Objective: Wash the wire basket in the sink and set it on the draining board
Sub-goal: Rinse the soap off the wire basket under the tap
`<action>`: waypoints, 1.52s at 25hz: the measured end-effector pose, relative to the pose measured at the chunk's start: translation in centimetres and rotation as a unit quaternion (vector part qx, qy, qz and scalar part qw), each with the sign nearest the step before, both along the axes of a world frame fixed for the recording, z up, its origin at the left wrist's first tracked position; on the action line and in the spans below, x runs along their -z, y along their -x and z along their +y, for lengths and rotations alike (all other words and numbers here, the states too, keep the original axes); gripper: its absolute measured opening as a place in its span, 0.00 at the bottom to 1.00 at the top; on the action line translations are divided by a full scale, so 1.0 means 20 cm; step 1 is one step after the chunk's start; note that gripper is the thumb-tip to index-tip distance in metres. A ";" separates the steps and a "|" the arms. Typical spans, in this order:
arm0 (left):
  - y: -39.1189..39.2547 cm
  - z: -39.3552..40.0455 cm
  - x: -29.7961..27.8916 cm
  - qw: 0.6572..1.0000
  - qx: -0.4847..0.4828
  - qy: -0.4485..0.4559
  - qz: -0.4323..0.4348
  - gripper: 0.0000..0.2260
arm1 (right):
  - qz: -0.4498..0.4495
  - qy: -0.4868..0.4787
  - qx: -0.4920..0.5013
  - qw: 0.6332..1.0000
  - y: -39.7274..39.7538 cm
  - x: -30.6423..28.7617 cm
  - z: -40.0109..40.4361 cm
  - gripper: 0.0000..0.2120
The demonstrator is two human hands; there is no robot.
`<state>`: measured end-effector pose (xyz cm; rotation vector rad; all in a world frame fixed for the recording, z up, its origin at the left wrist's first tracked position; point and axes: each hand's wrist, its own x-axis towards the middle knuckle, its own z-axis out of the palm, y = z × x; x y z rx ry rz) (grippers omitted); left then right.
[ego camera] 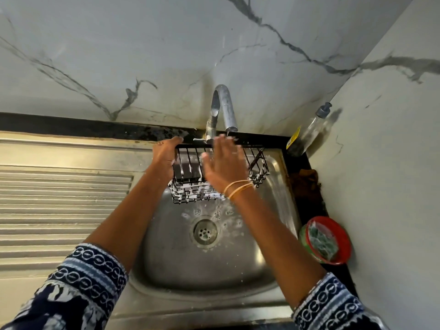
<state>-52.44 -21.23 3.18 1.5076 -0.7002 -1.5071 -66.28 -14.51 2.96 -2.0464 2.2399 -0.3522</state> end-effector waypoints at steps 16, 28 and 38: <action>0.07 0.08 -0.08 0.997 0.015 0.031 0.068 0.12 | -0.081 -0.052 0.017 0.995 0.09 -0.11 -0.21 0.26; 0.26 0.02 -0.05 0.798 0.212 0.137 -0.547 0.21 | 0.078 -0.017 0.032 0.996 0.22 -0.23 -0.19 0.22; 0.37 0.00 -0.08 0.953 0.148 0.129 -0.231 0.18 | -0.306 -0.009 0.113 0.945 0.20 -0.23 -0.20 0.20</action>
